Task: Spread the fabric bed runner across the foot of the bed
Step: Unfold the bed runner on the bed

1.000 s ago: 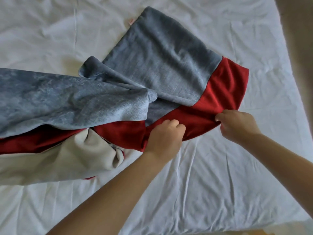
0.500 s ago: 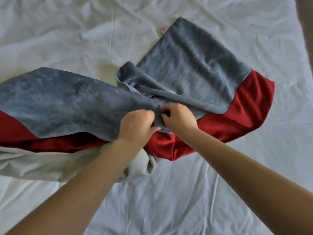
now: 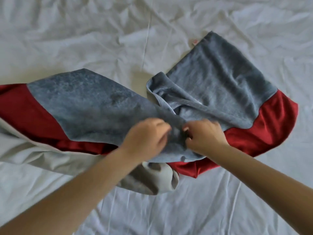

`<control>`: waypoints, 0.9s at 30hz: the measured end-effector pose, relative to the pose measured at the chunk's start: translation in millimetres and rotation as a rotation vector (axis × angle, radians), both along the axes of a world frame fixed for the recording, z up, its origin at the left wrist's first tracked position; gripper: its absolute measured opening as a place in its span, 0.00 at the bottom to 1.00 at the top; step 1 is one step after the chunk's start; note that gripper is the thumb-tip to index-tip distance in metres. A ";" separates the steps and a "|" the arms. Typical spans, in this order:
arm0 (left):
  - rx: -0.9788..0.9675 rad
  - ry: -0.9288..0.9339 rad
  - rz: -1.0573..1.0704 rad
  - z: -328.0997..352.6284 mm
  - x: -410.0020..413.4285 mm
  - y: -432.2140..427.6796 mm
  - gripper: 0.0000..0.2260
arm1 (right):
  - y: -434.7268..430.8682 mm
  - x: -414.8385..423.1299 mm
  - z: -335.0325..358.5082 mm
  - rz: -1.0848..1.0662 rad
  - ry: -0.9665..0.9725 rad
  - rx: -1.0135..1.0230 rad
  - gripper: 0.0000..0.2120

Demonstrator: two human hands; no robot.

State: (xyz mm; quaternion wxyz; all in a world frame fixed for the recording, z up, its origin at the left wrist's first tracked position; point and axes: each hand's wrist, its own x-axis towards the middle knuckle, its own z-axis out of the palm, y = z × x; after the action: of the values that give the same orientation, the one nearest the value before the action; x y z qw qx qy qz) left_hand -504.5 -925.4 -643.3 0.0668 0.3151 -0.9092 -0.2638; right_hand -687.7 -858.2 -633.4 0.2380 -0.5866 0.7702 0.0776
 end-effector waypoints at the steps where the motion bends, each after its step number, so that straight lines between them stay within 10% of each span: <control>1: -0.051 0.005 0.010 0.3 3.9 -19.3 0.14 | -9.6 0.8 2.8 -0.028 -0.029 -0.071 0.17; 7: -0.012 -0.373 -0.037 -13.7 36.0 -109.5 0.26 | -63.2 31.8 -7.7 -0.145 -0.311 -0.139 0.26; 18: -0.290 -0.602 -0.132 -17.8 92.3 -78.5 0.03 | -62.8 127.0 -23.3 0.212 -0.020 0.033 0.09; 27: -0.006 -0.581 -0.224 -1.6 144.8 -22.6 0.04 | -43.3 163.4 1.5 0.583 -0.142 0.195 0.05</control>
State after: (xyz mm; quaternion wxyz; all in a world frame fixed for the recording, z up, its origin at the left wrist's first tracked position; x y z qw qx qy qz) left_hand -359.7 -948.0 -644.8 -0.2244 0.2751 -0.9201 -0.1655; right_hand -524.3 -901.4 -631.9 0.3139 -0.7613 0.5398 0.1748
